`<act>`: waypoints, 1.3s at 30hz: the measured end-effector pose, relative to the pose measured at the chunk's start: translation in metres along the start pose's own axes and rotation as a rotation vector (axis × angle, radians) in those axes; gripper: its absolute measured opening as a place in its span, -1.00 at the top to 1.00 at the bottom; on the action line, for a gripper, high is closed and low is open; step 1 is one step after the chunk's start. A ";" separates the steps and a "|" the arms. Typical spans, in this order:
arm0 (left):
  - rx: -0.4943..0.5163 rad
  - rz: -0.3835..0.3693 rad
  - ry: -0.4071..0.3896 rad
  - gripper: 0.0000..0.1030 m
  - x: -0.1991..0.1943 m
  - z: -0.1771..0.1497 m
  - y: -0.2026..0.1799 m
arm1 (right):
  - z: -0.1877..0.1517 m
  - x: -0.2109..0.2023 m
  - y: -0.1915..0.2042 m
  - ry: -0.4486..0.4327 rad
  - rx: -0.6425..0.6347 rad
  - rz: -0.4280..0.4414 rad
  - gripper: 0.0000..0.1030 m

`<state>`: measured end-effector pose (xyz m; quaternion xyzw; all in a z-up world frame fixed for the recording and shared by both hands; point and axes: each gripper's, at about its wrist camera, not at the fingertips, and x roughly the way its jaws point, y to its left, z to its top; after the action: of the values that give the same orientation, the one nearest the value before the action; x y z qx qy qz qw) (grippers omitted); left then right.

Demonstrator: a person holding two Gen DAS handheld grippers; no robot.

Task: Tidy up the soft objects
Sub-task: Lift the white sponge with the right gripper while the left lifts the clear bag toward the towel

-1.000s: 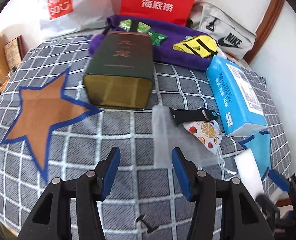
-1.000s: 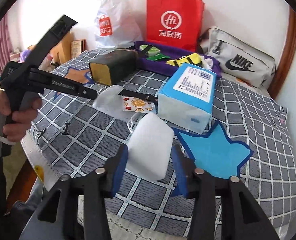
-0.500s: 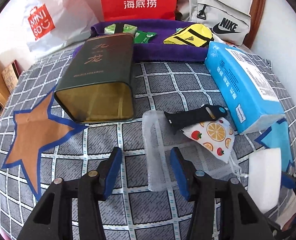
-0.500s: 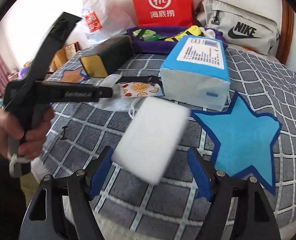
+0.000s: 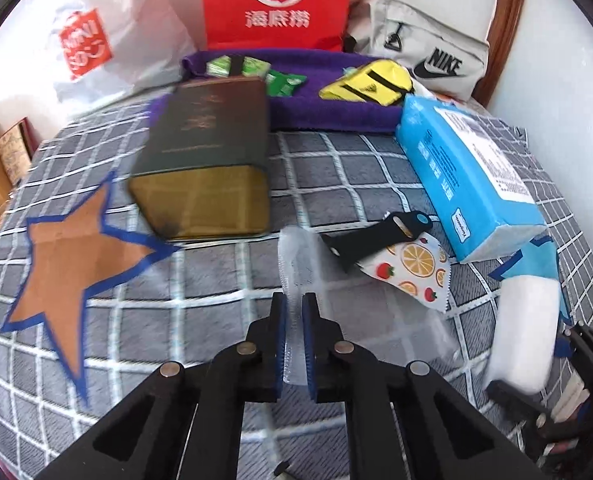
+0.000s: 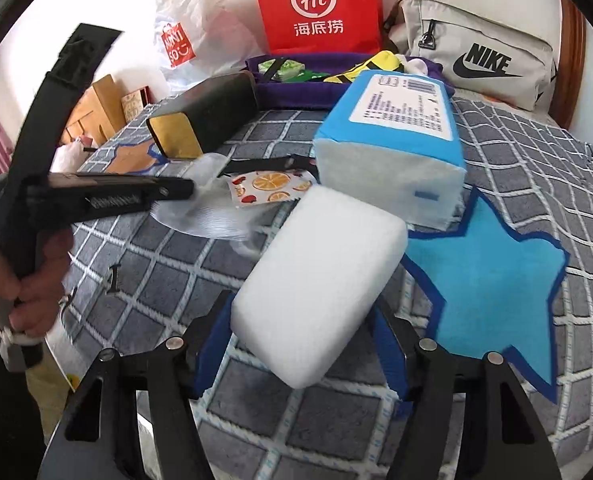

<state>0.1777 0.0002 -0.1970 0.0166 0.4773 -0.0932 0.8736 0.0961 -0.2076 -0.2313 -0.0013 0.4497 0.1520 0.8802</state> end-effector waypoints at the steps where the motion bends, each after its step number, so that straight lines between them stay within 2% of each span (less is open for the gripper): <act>1: -0.012 -0.002 -0.011 0.84 -0.008 -0.002 0.006 | -0.001 -0.003 -0.001 -0.001 -0.007 -0.011 -0.26; 5: -0.064 0.033 -0.033 0.84 -0.029 -0.007 0.030 | -0.004 -0.013 -0.012 0.007 -0.012 -0.045 -0.29; 10: -0.115 0.090 -0.023 0.84 -0.036 -0.019 0.057 | -0.006 -0.017 -0.024 0.020 0.058 -0.003 -0.37; 13: -0.146 0.091 -0.017 0.84 -0.037 -0.026 0.068 | -0.005 -0.014 -0.026 0.017 0.091 -0.003 -0.48; 17: -0.177 0.077 -0.017 0.84 -0.041 -0.034 0.075 | -0.003 -0.004 -0.025 0.018 0.129 -0.035 -0.48; 18: -0.178 0.076 -0.018 0.84 -0.042 -0.034 0.075 | -0.003 -0.004 -0.024 0.012 0.123 -0.055 -0.42; 19: -0.178 0.075 -0.020 0.84 -0.043 -0.034 0.074 | -0.003 -0.003 -0.022 0.006 0.113 -0.079 -0.17; 20: -0.179 0.073 -0.024 0.84 -0.044 -0.034 0.074 | -0.002 -0.003 -0.020 0.007 0.099 -0.111 -0.16; 30: -0.179 0.028 -0.092 0.84 -0.078 -0.020 0.066 | 0.020 -0.043 -0.010 -0.063 0.046 -0.067 -0.14; 39: -0.169 0.008 -0.156 0.84 -0.111 0.001 0.059 | 0.049 -0.074 -0.008 -0.119 0.035 -0.069 -0.15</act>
<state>0.1306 0.0746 -0.1068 -0.0627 0.4139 -0.0499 0.9068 0.0965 -0.2278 -0.1448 0.0077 0.3987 0.1137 0.9100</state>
